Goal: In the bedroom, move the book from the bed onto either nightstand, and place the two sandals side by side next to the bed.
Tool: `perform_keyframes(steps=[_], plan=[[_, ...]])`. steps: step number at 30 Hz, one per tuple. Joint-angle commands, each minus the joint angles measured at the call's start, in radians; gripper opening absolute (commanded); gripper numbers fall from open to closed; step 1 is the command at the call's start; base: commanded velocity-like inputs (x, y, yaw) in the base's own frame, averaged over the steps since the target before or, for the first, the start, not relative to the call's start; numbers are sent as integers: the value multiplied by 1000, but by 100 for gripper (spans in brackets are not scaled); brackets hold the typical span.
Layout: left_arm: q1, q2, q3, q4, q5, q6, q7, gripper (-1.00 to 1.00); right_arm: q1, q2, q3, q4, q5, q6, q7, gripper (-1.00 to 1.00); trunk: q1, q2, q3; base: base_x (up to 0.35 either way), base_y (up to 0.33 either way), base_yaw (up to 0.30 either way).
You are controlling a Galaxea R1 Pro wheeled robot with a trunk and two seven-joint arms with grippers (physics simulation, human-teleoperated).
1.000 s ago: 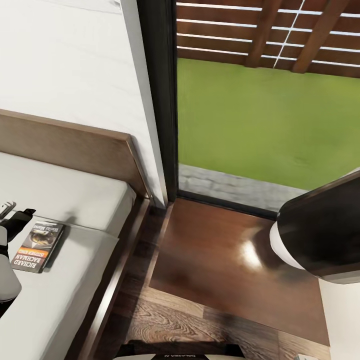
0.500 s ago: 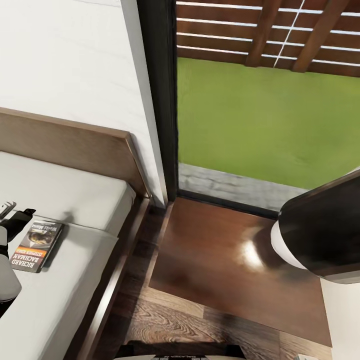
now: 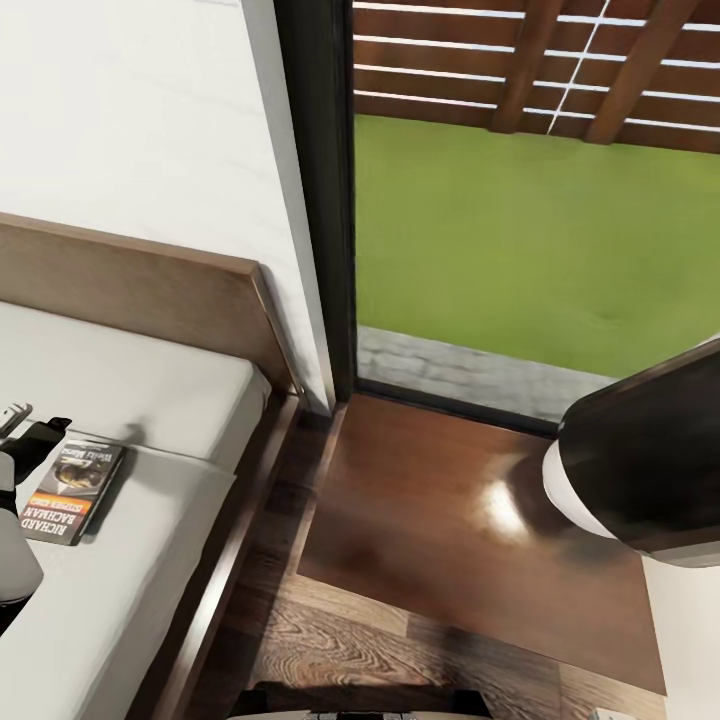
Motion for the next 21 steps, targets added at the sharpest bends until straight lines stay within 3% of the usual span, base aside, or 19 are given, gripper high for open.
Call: perform_keyframes(steps=[1,14,21], plan=[[-1,-1,5,-1,-2,6,-6,100,0,0,-2,2,-7,-1,5,100,0,0,-1,0,0,0],[-1,-1,5,-2,-2,6,-6,100,-1,0,-3,1,-7,-1,5,100,0,0,-1,0,0,0],[-1,-1,5,-2,-2,6,-6,100,0,0,-3,1,-7,-1,5,100,27,-49,-22,0,0,0]])
